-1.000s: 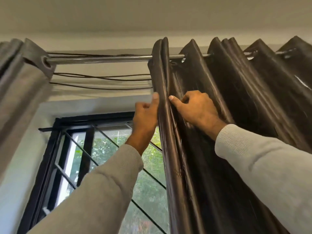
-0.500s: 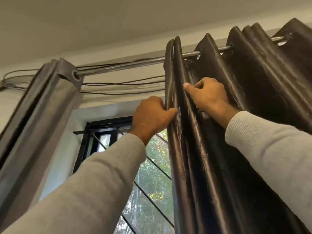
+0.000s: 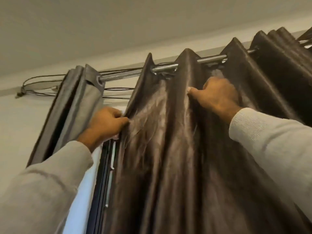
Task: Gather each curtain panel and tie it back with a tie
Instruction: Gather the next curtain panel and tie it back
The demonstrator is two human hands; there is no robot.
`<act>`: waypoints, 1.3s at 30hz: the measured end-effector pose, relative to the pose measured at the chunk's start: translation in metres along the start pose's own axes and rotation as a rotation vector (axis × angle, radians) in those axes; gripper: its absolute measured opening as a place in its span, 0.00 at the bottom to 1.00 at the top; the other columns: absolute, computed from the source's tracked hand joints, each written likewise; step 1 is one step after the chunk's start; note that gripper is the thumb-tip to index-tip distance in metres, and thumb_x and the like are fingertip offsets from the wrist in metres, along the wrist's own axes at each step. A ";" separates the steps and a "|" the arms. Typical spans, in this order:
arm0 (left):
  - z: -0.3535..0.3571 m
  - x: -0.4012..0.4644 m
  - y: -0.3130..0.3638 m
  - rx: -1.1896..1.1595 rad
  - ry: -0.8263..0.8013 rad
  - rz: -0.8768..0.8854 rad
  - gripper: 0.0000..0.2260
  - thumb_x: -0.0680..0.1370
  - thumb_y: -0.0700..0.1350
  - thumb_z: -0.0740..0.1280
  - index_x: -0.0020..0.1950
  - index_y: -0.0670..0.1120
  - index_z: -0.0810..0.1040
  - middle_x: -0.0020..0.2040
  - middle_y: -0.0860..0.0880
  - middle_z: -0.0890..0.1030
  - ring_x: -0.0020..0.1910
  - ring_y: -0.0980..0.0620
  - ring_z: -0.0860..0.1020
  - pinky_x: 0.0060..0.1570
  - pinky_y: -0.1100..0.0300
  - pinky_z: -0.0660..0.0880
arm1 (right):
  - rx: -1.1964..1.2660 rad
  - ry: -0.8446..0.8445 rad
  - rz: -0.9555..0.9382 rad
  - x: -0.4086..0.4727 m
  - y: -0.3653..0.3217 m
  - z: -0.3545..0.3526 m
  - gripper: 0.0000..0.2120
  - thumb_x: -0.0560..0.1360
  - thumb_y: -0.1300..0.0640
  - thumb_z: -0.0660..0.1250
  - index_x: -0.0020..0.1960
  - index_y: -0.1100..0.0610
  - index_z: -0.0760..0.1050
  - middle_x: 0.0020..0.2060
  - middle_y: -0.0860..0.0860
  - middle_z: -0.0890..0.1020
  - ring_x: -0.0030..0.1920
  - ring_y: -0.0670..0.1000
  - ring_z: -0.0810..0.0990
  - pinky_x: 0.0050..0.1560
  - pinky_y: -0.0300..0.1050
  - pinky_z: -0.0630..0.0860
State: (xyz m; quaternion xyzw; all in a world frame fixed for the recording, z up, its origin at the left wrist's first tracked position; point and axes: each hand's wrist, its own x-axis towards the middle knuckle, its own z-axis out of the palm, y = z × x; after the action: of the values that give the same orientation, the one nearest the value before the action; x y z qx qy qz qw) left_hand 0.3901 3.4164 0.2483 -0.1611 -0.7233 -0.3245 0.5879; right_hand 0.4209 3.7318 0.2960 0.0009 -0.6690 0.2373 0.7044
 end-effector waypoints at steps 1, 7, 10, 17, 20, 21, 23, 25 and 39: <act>0.000 0.000 0.000 -0.061 -0.027 0.037 0.15 0.76 0.46 0.77 0.35 0.39 0.82 0.28 0.41 0.78 0.28 0.45 0.79 0.37 0.46 0.82 | -0.013 0.004 0.011 0.000 -0.008 0.003 0.41 0.69 0.20 0.62 0.58 0.56 0.82 0.55 0.57 0.85 0.60 0.61 0.82 0.58 0.59 0.81; 0.011 -0.010 0.011 -0.259 -0.090 0.107 0.14 0.76 0.43 0.80 0.34 0.42 0.81 0.26 0.47 0.81 0.25 0.49 0.83 0.30 0.56 0.82 | -0.178 0.027 0.081 0.000 -0.044 0.000 0.25 0.77 0.46 0.72 0.66 0.64 0.78 0.64 0.64 0.81 0.69 0.65 0.77 0.67 0.59 0.76; 0.021 -0.024 0.006 -0.215 0.057 0.186 0.11 0.76 0.45 0.79 0.37 0.41 0.85 0.32 0.44 0.85 0.31 0.46 0.86 0.36 0.49 0.87 | -0.229 0.018 0.044 -0.004 -0.076 0.013 0.17 0.78 0.52 0.70 0.62 0.61 0.81 0.61 0.63 0.83 0.61 0.66 0.82 0.58 0.57 0.80; 0.047 -0.040 0.007 -0.263 0.022 0.334 0.06 0.76 0.44 0.77 0.41 0.43 0.89 0.34 0.46 0.86 0.34 0.49 0.85 0.40 0.50 0.86 | 0.038 -0.383 -0.368 0.003 -0.137 0.027 0.09 0.77 0.58 0.77 0.56 0.55 0.87 0.52 0.52 0.88 0.46 0.49 0.84 0.38 0.38 0.78; 0.053 -0.039 0.013 -0.242 0.063 0.374 0.03 0.76 0.45 0.75 0.49 0.47 0.88 0.34 0.51 0.84 0.35 0.54 0.83 0.45 0.55 0.85 | 0.062 -0.431 -0.310 0.011 -0.130 0.020 0.10 0.76 0.57 0.77 0.57 0.54 0.87 0.51 0.52 0.87 0.45 0.50 0.86 0.34 0.39 0.80; 0.053 -0.042 0.015 -0.218 0.101 0.413 0.09 0.76 0.45 0.75 0.56 0.49 0.85 0.34 0.52 0.82 0.35 0.55 0.81 0.45 0.58 0.82 | 0.085 -0.433 -0.293 0.012 -0.129 0.018 0.10 0.76 0.57 0.77 0.57 0.55 0.86 0.50 0.52 0.87 0.44 0.50 0.86 0.32 0.39 0.81; 0.058 -0.046 0.019 -0.218 0.069 0.537 0.24 0.77 0.42 0.73 0.73 0.54 0.78 0.35 0.53 0.81 0.35 0.56 0.80 0.46 0.63 0.80 | 0.151 -0.435 -0.268 0.015 -0.125 0.011 0.09 0.76 0.58 0.78 0.56 0.56 0.86 0.47 0.51 0.87 0.41 0.49 0.86 0.28 0.37 0.79; 0.062 -0.049 0.026 -0.173 -0.012 0.648 0.25 0.78 0.39 0.71 0.75 0.53 0.79 0.45 0.51 0.88 0.44 0.53 0.85 0.56 0.60 0.83 | 0.223 -0.445 -0.236 0.014 -0.120 0.001 0.07 0.75 0.59 0.79 0.53 0.55 0.87 0.45 0.51 0.87 0.38 0.48 0.85 0.27 0.36 0.79; 0.044 -0.032 0.032 -0.328 -0.174 0.450 0.12 0.75 0.32 0.78 0.47 0.51 0.90 0.36 0.48 0.88 0.34 0.51 0.86 0.37 0.56 0.83 | -0.456 -0.190 -0.024 0.049 -0.011 -0.036 0.21 0.76 0.55 0.70 0.65 0.63 0.78 0.63 0.64 0.81 0.63 0.67 0.80 0.63 0.60 0.79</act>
State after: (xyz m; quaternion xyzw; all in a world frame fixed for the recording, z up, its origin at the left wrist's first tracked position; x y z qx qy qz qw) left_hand 0.3854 3.4742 0.2221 -0.4375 -0.6548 -0.2834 0.5472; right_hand 0.4582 3.7502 0.3415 -0.1278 -0.7684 0.0706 0.6231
